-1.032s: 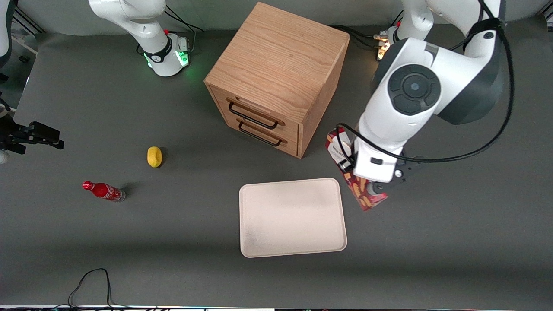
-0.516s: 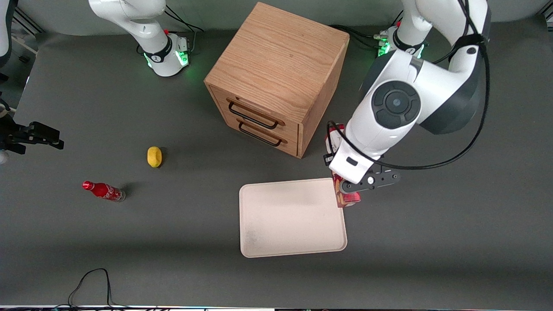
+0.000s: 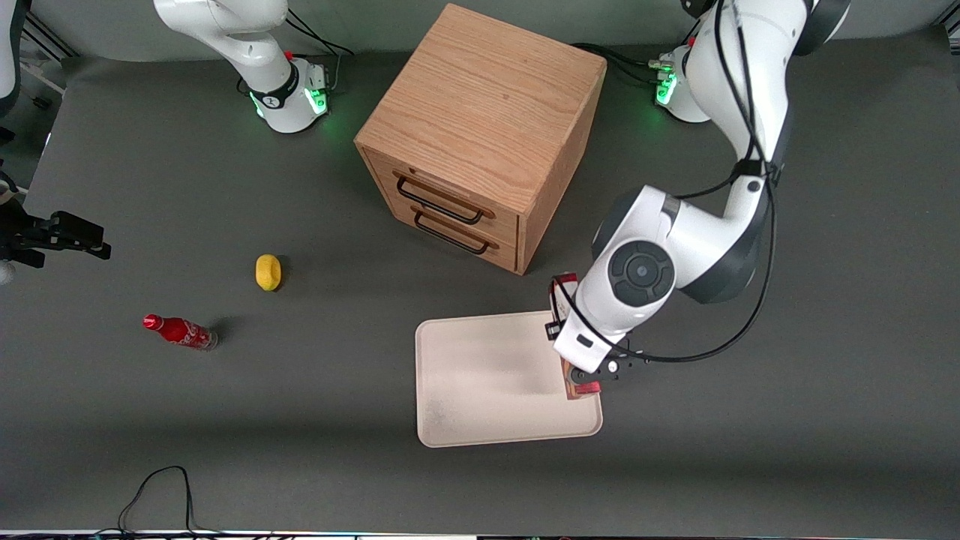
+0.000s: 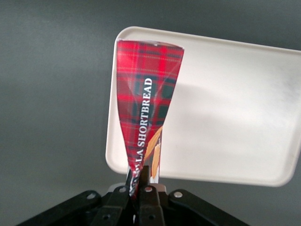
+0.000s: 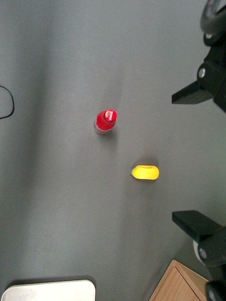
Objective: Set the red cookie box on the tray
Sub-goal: 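Lower the held box onto the tray's rim area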
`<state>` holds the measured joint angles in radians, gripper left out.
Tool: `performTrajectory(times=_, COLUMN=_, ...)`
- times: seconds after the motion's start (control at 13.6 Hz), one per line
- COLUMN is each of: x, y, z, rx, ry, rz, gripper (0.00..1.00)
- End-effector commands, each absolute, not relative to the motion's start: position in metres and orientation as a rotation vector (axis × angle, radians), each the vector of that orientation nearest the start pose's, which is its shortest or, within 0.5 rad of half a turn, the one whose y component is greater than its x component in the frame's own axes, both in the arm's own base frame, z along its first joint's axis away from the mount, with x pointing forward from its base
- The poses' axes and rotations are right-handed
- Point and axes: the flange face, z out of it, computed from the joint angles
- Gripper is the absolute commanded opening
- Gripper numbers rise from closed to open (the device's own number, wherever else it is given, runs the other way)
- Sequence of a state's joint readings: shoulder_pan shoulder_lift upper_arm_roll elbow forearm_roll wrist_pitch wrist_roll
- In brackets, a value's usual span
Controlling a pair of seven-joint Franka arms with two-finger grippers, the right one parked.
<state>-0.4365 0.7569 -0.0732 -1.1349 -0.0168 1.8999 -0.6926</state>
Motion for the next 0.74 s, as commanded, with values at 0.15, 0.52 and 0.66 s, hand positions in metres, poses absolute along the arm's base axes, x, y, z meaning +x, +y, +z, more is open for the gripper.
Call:
performTrajectory(times=0.15, x=0.683, y=-0.349, z=0.306, rx=-3.181, ry=-0.310, rz=-0.011, gripper=0.00)
performTrajectory(times=0.52, x=0.695, y=-0.333, z=0.270, rx=-3.159, ry=-0.287, rz=-0.039, gripper=0.00)
performTrajectory(times=0.66, x=0.695, y=-0.335, z=0.265, rx=-3.163, ry=-0.267, rz=-0.037, gripper=0.00)
